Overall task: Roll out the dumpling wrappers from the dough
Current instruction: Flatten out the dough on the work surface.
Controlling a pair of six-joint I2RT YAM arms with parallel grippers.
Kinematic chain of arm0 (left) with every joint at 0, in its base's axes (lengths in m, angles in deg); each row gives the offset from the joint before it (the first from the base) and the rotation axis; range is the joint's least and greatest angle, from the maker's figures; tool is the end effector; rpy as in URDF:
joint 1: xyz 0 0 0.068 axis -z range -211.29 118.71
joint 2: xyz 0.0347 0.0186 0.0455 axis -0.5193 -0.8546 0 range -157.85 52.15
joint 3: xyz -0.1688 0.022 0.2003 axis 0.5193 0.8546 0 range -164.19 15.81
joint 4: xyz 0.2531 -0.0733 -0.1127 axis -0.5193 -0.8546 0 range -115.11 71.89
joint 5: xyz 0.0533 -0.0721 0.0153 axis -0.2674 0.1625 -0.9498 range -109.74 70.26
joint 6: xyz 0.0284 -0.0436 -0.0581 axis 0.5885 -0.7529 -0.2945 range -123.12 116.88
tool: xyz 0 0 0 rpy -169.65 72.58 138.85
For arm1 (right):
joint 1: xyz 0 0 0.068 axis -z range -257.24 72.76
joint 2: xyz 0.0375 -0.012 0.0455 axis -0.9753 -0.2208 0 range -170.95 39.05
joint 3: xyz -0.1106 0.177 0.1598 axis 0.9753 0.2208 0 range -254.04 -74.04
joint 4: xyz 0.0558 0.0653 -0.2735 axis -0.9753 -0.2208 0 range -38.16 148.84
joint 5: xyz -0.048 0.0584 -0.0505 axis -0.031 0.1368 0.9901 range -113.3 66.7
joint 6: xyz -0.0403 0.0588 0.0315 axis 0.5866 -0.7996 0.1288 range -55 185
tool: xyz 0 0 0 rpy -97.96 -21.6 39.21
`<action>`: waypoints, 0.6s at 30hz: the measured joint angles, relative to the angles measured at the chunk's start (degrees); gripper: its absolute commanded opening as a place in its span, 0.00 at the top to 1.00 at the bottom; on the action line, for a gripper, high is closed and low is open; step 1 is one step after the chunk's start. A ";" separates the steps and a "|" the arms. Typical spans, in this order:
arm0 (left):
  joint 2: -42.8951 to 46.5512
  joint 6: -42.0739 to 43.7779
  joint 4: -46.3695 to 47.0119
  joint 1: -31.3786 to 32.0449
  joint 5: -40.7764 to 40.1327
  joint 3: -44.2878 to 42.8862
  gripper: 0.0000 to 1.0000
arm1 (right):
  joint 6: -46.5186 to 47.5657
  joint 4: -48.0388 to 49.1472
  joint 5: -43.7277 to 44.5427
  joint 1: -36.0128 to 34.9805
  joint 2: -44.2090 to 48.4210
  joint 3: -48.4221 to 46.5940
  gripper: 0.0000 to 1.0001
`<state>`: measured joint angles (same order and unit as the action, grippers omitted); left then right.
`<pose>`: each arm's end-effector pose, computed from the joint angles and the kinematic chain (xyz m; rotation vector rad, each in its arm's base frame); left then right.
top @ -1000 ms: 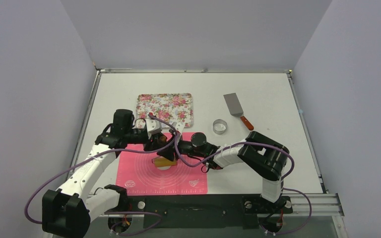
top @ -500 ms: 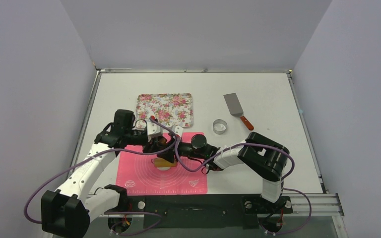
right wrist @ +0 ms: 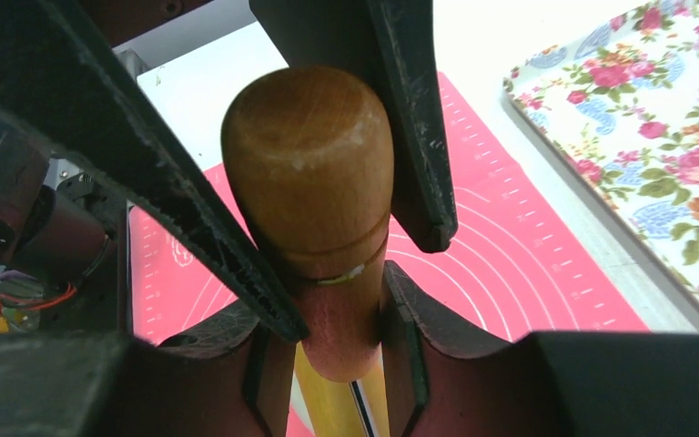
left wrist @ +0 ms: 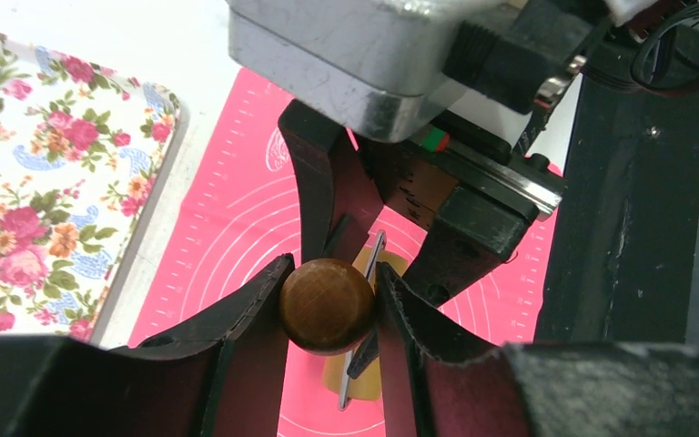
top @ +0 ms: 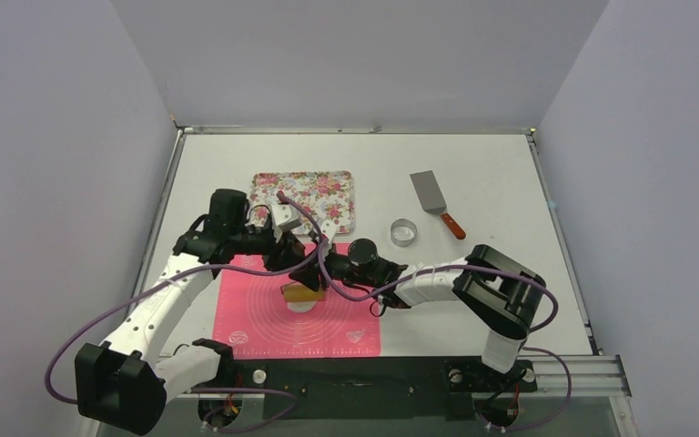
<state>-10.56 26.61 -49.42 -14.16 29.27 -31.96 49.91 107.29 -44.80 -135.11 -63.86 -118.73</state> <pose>0.2365 -0.1256 0.2417 1.2199 1.8222 -0.8823 0.1945 0.3557 0.1384 -0.9654 1.6407 1.2283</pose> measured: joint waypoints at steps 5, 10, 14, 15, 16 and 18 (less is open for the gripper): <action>0.02 -2.16 -0.20 0.31 0.66 -3.54 1.00 | 1.05 -3.69 2.62 0.04 4.33 -0.35 1.00; -0.02 -2.56 0.59 0.33 0.50 -3.34 1.00 | 2.19 -6.08 3.48 0.07 4.92 -1.11 1.00; 0.00 -1.27 2.19 0.33 0.37 -0.68 1.00 | 2.69 -6.29 3.45 0.02 3.39 -1.09 1.00; -0.02 -0.79 2.51 0.31 0.11 0.17 1.00 | 2.71 -5.99 3.34 -0.02 2.62 -1.09 1.00; -0.02 -0.33 2.84 0.31 -0.13 0.96 1.00 | 2.73 -5.62 3.15 -0.09 1.77 -1.09 1.00; -0.09 0.81 3.69 0.26 -0.61 2.71 1.00 | 2.64 -4.48 2.99 -0.39 0.02 -1.09 1.00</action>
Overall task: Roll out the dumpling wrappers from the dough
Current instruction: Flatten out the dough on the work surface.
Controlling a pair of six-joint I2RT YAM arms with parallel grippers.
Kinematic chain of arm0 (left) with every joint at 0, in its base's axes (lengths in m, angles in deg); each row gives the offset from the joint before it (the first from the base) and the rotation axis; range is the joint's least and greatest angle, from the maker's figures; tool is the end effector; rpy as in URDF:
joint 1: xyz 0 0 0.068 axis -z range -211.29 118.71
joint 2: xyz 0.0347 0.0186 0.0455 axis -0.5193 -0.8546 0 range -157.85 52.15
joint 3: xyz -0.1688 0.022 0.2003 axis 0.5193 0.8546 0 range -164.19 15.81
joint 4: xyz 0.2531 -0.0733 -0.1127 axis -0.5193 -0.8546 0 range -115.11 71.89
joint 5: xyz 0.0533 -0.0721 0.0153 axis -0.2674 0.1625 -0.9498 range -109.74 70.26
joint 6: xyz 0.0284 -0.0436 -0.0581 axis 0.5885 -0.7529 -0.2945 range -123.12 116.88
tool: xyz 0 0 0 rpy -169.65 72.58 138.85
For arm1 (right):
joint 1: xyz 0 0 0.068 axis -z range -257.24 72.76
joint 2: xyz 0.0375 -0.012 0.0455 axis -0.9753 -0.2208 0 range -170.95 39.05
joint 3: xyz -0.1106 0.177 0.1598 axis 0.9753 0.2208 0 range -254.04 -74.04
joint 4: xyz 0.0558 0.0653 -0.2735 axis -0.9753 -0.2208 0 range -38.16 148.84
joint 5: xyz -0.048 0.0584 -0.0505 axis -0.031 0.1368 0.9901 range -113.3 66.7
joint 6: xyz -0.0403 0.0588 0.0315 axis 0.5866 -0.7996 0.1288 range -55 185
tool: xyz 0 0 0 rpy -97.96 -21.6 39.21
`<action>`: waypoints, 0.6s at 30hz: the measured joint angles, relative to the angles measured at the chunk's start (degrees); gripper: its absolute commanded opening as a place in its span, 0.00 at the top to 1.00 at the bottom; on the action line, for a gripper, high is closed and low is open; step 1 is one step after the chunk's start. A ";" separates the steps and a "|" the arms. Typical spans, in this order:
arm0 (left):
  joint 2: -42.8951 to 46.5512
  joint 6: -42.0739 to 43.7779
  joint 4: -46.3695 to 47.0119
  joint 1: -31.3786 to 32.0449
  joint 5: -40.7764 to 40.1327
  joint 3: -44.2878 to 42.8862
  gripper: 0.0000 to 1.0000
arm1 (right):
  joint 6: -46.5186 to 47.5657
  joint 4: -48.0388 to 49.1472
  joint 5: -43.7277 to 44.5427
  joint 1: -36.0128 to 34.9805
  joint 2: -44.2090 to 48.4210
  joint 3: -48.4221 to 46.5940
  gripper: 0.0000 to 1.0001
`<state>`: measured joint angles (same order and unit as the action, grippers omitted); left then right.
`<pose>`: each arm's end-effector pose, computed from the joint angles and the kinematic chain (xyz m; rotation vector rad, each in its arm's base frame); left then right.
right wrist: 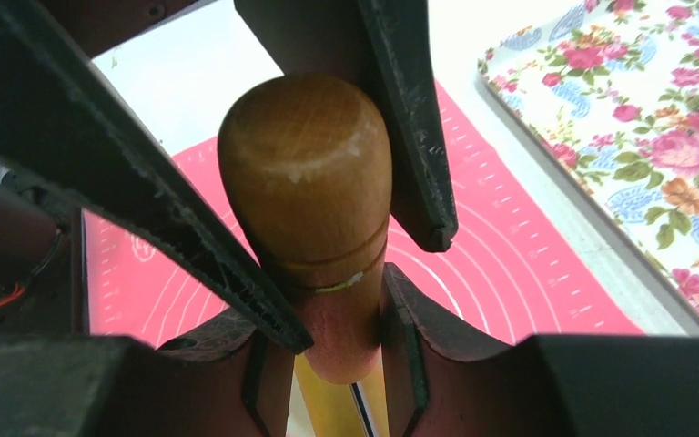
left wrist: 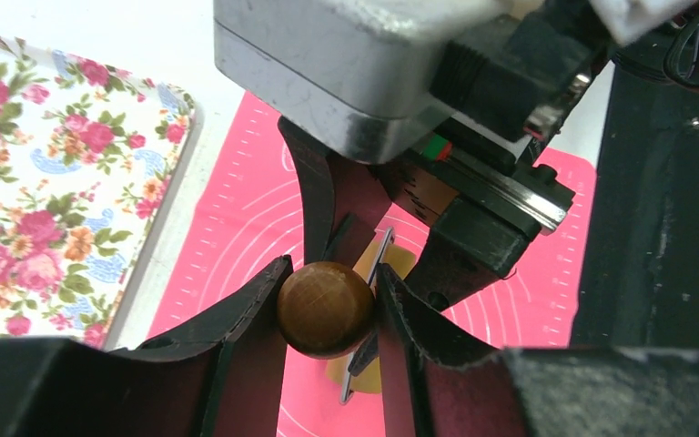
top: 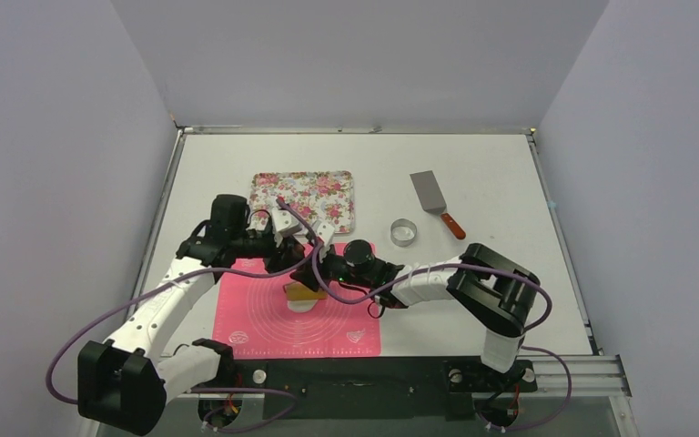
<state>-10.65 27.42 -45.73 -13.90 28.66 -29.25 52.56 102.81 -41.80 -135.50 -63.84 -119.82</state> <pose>0.2372 -0.1266 0.2293 1.2340 1.8010 -0.8577 0.1966 0.3581 0.1341 -0.9817 1.6821 1.1430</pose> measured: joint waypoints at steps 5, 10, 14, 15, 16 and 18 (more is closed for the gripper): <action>0.72 1.97 3.67 -0.39 -0.74 1.73 1.00 | -0.04 6.27 1.64 0.24 -2.56 0.50 1.00; 1.20 2.99 6.95 -0.24 -1.99 3.08 1.00 | 0.00 11.89 3.10 0.44 -4.83 1.05 1.00; 1.07 3.06 8.50 -0.15 -3.19 3.37 1.00 | -0.02 14.45 3.54 0.72 -6.14 1.03 1.00; 0.94 3.06 8.81 -0.09 -3.43 3.34 1.00 | -0.04 14.78 3.52 0.85 -6.32 0.98 1.00; 0.79 3.08 9.11 -0.04 -3.54 3.34 1.00 | -0.07 14.88 3.52 0.94 -6.43 0.87 1.00; 0.50 3.08 9.44 0.04 -3.67 3.28 1.00 | -0.09 14.75 3.50 1.07 -6.49 0.70 1.00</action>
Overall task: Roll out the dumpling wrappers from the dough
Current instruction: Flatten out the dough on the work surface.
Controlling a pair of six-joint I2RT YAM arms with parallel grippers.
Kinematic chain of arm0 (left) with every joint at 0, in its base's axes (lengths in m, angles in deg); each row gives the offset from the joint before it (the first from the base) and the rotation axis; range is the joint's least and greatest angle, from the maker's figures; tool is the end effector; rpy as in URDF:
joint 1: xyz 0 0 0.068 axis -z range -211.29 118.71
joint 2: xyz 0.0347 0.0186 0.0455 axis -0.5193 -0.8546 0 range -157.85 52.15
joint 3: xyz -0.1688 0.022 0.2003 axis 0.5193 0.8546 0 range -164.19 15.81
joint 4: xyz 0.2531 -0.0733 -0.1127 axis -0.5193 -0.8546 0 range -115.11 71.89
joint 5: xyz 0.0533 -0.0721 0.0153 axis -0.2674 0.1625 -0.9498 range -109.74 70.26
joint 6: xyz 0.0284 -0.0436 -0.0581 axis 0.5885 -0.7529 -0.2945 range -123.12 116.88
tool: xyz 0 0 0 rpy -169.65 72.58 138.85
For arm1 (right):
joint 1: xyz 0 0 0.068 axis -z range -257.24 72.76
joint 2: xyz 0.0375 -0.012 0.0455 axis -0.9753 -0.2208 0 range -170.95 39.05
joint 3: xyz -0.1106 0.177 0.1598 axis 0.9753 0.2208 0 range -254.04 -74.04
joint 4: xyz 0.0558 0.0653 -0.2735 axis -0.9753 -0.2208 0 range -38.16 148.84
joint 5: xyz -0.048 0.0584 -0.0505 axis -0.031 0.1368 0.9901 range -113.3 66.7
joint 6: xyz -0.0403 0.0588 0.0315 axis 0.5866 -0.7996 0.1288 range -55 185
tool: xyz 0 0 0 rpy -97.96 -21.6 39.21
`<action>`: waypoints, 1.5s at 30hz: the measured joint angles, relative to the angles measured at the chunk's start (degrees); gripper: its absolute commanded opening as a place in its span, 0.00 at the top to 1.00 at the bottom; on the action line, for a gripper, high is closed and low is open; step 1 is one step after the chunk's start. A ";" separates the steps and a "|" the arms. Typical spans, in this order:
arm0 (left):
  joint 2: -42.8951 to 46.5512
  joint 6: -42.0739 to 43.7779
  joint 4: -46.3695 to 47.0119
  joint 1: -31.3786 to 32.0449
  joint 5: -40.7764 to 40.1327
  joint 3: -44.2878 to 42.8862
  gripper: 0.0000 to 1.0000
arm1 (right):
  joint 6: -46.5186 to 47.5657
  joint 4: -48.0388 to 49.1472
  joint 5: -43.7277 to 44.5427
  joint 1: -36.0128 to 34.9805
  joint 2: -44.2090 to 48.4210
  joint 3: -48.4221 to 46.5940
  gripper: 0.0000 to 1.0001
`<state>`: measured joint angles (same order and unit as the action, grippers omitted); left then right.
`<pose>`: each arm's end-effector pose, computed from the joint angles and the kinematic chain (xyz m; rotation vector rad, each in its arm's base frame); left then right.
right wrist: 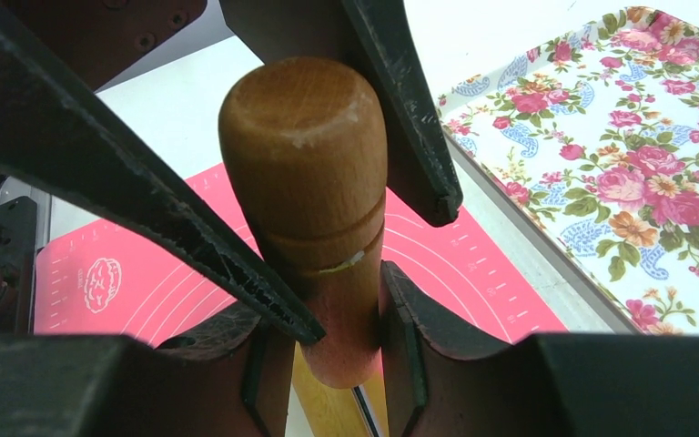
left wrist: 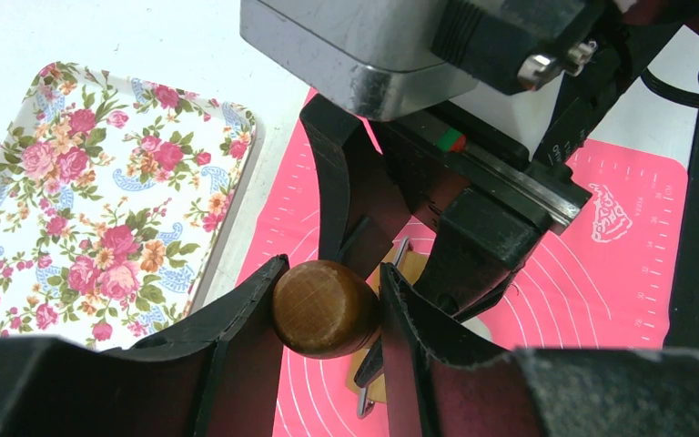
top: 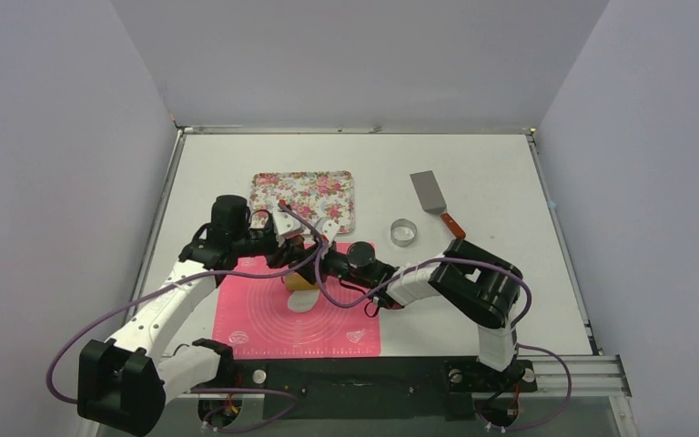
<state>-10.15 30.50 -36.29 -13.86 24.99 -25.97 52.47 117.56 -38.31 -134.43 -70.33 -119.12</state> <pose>0.2457 -0.1264 0.2231 1.2587 1.6887 -0.7020 0.2096 0.3571 0.1206 -0.8744 1.5683 1.1169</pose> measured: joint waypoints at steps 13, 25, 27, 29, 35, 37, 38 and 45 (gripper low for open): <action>1.64 2.99 -7.63 1.66 -0.50 -2.01 1.00 | 1.07 -7.50 -0.48 -1.90 3.28 -0.57 1.00; 2.82 7.85 -18.67 3.50 1.75 -4.59 1.00 | -0.24 -12.31 -0.79 -5.29 7.43 1.49 1.00; 2.82 8.76 -19.93 3.54 2.27 -4.94 1.00 | -0.17 -13.20 -0.83 -5.62 7.93 1.49 1.00; 2.84 9.27 -20.63 3.54 2.67 -5.01 1.00 | -0.11 -13.84 -0.83 -5.88 8.24 1.49 1.00; 2.82 9.20 -22.77 3.65 1.88 -6.05 1.00 | 0.15 -16.44 -0.94 -5.90 8.74 0.57 1.00; 2.60 8.55 -23.56 3.78 0.68 -6.78 1.00 | 0.31 -17.88 -1.01 -5.84 8.76 -0.26 1.00; 2.38 8.13 -24.00 3.91 0.00 -7.26 1.00 | 0.37 -18.75 -1.09 -5.79 8.79 -0.74 1.00; 1.29 5.68 -27.02 4.35 -2.91 -11.52 1.00 | 2.40 -25.55 -1.49 -5.11 10.60 -4.04 1.00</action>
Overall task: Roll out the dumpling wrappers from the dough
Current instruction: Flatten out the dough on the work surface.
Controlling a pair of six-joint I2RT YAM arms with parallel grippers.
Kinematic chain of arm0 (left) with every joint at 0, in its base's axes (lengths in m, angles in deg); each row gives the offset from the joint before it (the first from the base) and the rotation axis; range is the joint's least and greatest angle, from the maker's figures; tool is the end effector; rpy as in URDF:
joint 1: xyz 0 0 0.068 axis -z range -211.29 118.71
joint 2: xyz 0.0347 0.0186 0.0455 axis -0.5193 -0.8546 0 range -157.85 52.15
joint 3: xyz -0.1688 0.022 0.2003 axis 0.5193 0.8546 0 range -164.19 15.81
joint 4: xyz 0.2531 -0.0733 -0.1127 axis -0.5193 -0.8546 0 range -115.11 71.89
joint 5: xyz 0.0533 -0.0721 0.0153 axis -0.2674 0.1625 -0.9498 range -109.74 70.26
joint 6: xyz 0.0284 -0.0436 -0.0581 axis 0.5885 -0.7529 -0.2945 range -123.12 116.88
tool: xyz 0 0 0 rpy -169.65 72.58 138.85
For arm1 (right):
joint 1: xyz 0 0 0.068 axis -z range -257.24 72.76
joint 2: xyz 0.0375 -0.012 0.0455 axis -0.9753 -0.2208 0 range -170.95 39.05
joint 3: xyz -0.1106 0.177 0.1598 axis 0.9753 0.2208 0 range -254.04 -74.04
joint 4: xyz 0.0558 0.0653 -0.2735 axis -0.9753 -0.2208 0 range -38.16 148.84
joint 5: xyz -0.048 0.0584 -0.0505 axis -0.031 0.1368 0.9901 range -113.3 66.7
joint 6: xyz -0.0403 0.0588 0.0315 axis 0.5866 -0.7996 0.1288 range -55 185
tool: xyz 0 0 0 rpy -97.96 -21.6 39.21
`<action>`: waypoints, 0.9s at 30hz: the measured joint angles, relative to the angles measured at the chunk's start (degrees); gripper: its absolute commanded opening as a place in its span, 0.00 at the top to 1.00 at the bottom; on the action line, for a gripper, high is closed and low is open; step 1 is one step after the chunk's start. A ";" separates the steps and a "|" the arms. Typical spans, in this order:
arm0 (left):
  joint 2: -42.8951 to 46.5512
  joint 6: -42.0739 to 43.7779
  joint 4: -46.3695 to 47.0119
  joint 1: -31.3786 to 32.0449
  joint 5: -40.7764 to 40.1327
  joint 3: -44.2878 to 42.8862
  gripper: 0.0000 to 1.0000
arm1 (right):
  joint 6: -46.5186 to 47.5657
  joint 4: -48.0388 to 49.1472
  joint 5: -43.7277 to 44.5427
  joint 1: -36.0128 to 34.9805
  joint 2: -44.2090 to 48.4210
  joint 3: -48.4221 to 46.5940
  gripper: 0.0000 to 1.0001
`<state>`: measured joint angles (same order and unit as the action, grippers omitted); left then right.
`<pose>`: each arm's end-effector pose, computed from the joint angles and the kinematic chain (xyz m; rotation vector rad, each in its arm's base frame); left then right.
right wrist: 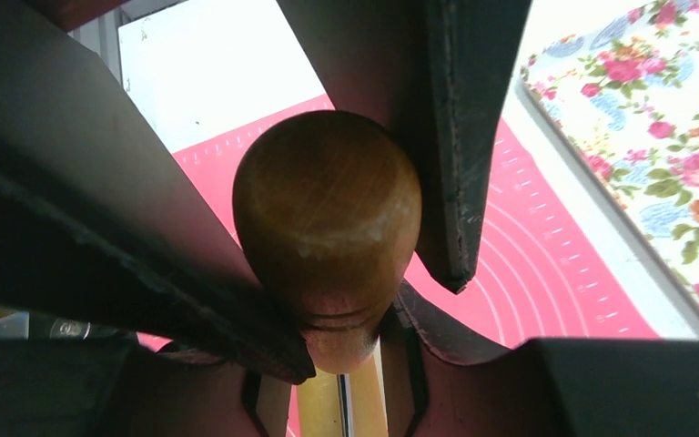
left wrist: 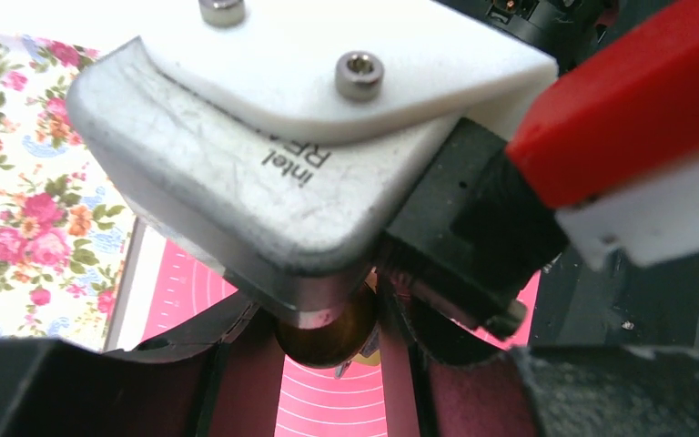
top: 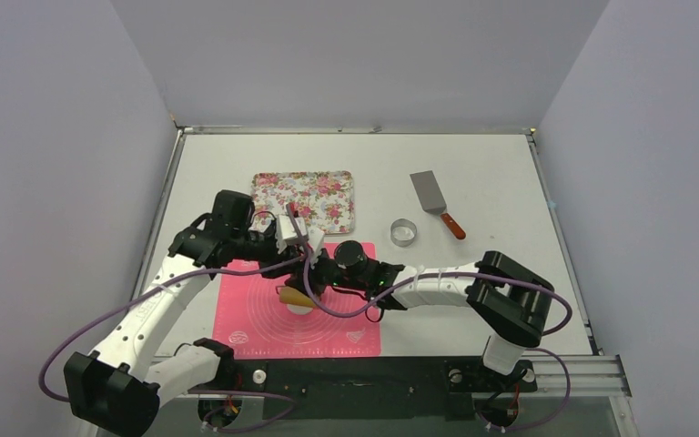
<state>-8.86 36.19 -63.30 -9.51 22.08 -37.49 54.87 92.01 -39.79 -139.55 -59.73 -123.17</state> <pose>0.2146 -0.1337 0.2597 1.4223 1.8304 -0.7507 0.1749 0.3741 0.1569 -1.0721 1.6983 1.1145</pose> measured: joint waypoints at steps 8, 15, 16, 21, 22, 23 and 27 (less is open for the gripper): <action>-0.11 -0.68 2.80 0.20 -0.24 -0.79 1.00 | 3.08 -2.43 0.07 1.57 1.38 -1.05 1.00; -1.36 -1.51 8.85 -0.28 -0.55 4.42 1.00 | 2.51 0.11 -1.49 2.58 -2.95 -0.79 1.00; -1.36 -1.66 9.29 -0.35 -0.70 4.42 1.00 | 2.38 0.66 -1.62 2.78 -3.15 -0.76 1.00; -1.57 -1.66 10.12 -0.46 -0.46 4.90 1.00 | 1.53 2.47 -1.77 2.86 -3.80 -0.35 1.00; -1.57 -1.49 10.12 -0.48 -0.31 4.96 1.00 | 1.38 2.93 -1.77 2.80 -3.80 -0.09 1.00; -1.46 -1.18 10.10 -0.46 0.00 5.09 1.00 | 1.27 3.43 -1.73 2.58 -3.80 0.20 1.00; 0.09 -0.74 10.10 -0.46 0.22 6.16 1.00 | 1.07 4.68 -1.44 1.79 -3.80 0.85 1.00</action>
<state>-8.77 35.44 -53.21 -9.97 22.30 -31.33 55.94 96.69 -41.23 -137.75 -63.54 -122.32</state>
